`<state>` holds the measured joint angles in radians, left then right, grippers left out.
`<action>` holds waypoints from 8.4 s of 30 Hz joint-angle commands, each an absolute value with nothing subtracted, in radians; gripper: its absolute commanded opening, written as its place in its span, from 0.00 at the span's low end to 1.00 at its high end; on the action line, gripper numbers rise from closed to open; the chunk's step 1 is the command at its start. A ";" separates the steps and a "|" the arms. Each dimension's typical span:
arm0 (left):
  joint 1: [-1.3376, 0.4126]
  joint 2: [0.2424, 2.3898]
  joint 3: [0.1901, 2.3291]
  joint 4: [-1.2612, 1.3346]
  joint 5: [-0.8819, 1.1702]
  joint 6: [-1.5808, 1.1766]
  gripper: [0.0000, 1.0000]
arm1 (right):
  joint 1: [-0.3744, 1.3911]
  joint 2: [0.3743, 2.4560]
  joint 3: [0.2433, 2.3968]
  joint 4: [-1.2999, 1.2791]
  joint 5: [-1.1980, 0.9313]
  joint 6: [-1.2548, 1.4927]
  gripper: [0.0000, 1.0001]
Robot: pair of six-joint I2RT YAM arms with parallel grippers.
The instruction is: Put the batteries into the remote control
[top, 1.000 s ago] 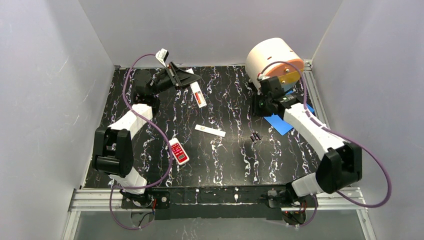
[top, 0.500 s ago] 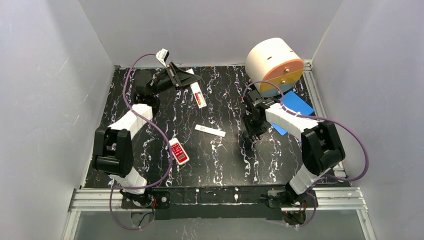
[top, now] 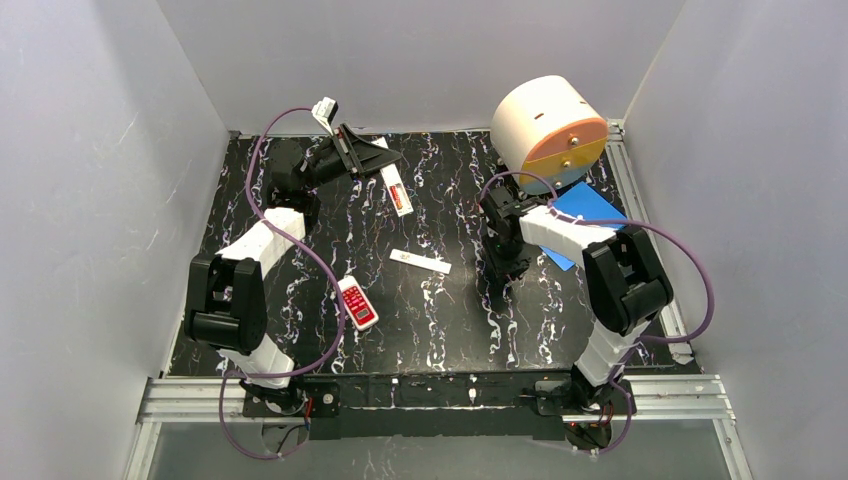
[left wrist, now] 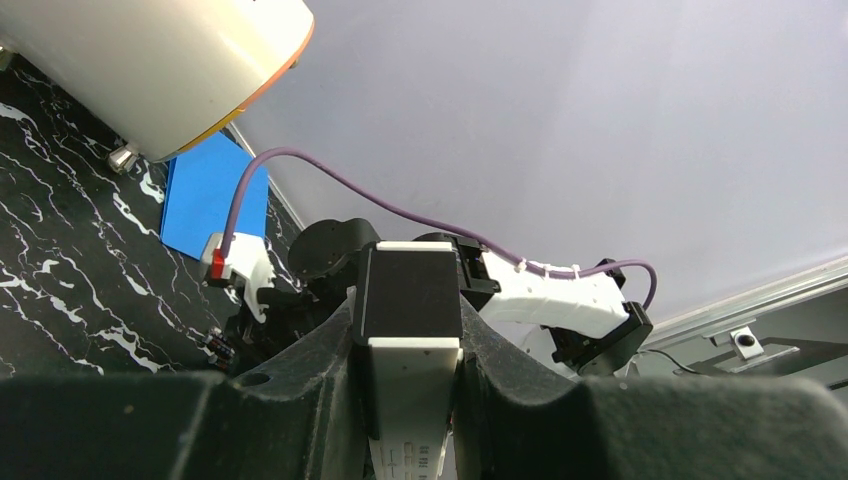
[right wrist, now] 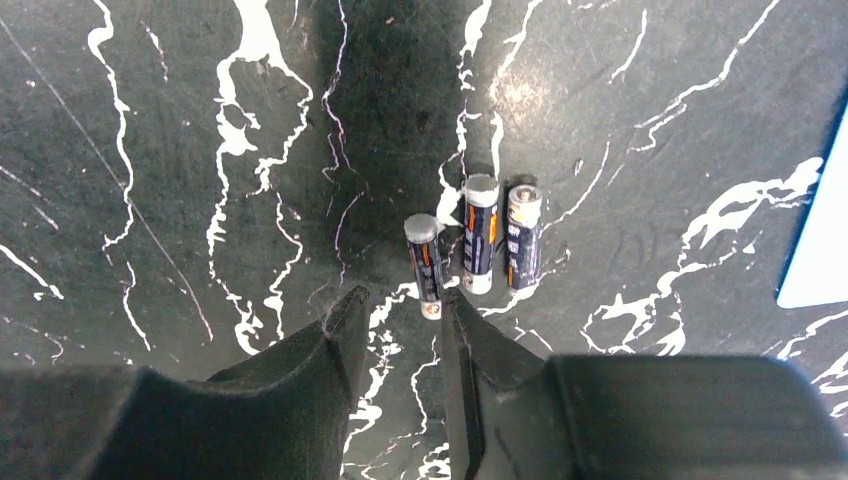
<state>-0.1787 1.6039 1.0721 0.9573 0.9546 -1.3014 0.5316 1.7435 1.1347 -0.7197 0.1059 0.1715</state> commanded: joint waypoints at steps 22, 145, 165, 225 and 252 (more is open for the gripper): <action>-0.178 1.546 1.058 0.978 0.903 -1.262 0.00 | 0.550 1.713 1.095 -0.568 0.117 0.148 0.08; -0.359 1.724 0.988 1.101 0.842 -1.322 0.00 | 0.680 1.603 1.684 -0.829 -0.362 0.433 0.11; -0.368 1.705 0.960 1.096 0.865 -1.328 0.00 | 0.681 1.617 1.681 -0.815 -0.322 0.442 0.21; -0.371 1.636 0.992 1.115 0.414 -2.036 0.00 | 0.679 1.207 1.009 0.365 -0.020 1.139 0.81; -0.372 1.606 0.982 1.103 0.444 -1.997 0.00 | 0.663 1.295 0.995 0.548 -0.013 1.284 0.79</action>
